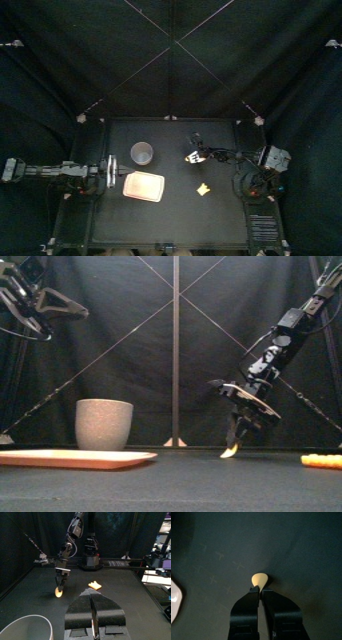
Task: Pick the chip then place it in the grey bowl
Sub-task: Place chip in the grey bowl
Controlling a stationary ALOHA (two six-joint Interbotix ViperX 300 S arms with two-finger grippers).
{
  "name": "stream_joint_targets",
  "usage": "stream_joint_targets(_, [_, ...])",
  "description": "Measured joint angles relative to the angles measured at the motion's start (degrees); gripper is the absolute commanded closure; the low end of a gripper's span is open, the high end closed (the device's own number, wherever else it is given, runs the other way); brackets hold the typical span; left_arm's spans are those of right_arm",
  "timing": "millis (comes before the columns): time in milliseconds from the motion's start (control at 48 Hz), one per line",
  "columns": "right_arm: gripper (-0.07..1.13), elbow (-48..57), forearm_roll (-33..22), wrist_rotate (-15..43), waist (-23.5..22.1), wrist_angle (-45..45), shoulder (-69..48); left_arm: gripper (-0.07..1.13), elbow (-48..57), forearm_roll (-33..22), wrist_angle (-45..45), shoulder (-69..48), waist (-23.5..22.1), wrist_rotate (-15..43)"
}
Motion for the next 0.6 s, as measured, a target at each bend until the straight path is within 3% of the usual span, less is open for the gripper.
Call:
stream_joint_targets(354, [0.67,-12.3,-4.57,-0.44,8.79,-5.62,-0.44,1.05,0.09,0.0,0.0,-0.09,0.44,0.0])
stream_joint_targets(604, [0.67,-26.1,-12.83,-0.09,12.83,-16.52,8.17,1.05,0.35,0.0,0.0,-0.09,0.44,0.0])
